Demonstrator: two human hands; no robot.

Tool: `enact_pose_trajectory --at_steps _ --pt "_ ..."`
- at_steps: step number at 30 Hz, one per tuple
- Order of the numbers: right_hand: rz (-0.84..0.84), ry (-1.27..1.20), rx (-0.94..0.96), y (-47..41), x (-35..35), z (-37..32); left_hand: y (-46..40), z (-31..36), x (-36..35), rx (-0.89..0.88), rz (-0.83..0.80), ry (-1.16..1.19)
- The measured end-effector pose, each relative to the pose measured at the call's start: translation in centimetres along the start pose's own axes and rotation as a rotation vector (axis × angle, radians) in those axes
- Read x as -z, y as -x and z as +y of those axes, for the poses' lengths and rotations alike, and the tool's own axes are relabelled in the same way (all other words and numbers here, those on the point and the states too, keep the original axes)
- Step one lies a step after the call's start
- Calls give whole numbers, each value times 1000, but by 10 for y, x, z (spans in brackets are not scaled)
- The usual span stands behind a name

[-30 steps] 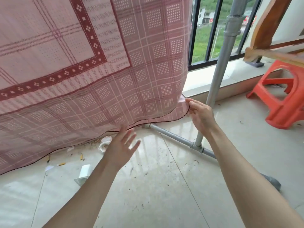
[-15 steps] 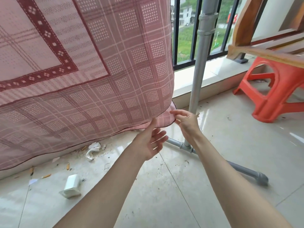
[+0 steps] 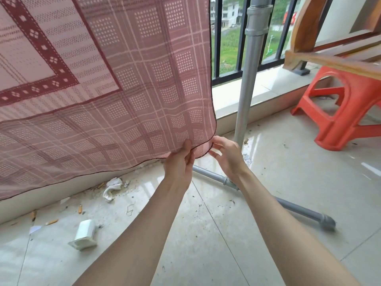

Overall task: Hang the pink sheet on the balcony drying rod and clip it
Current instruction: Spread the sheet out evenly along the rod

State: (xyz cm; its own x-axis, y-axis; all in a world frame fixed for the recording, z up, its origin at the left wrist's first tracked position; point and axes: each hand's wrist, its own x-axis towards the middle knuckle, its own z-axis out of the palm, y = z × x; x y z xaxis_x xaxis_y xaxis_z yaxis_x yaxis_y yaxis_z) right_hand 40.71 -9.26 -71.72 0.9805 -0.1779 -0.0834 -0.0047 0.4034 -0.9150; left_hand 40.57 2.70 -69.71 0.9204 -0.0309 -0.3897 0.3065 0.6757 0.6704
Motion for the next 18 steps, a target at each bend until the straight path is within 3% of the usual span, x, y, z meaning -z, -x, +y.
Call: enact_pose_trajectory --at_steps 5,12,18 --pt "-10 74 16 -3 -2 1 -6 0 15 -2 127 -86" --pt "-46 103 61 5 7 3 -7 -18 8 55 154 -137" --pt "110 177 110 3 11 4 -9 -21 1 82 129 -177"
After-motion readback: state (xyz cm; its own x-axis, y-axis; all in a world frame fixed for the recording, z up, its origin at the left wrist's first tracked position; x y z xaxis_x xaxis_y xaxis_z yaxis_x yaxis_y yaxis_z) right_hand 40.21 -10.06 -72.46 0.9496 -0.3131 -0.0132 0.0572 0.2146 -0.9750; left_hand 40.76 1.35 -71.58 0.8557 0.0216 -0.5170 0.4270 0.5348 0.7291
